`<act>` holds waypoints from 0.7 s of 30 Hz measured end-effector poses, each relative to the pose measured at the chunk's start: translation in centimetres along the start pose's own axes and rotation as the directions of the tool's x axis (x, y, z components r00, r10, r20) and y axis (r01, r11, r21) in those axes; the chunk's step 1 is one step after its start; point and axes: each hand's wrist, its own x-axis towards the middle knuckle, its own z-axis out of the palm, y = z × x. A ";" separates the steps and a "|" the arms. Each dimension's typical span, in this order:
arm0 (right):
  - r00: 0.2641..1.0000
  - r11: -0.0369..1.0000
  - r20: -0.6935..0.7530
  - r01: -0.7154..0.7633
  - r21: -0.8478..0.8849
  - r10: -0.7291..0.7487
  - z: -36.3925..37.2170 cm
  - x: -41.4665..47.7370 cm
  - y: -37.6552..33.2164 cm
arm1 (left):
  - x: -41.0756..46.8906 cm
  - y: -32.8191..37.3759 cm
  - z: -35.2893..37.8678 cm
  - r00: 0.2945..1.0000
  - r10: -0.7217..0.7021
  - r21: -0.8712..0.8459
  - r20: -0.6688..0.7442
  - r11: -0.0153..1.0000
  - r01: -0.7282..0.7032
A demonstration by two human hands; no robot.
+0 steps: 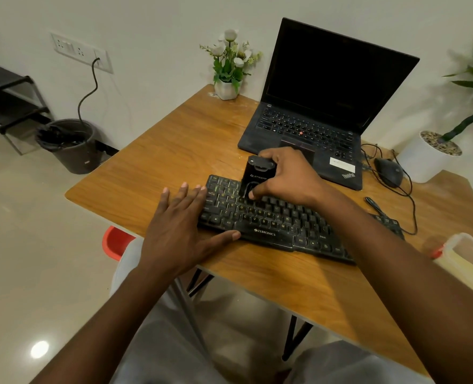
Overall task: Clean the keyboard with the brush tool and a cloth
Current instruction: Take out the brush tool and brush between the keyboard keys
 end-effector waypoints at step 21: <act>0.995 0.998 0.098 -0.015 0.054 0.010 0.8 -0.4 -2.0 | 0.1 -0.2 0.3 1.000 -0.014 -0.064 -0.025 0.998 0.012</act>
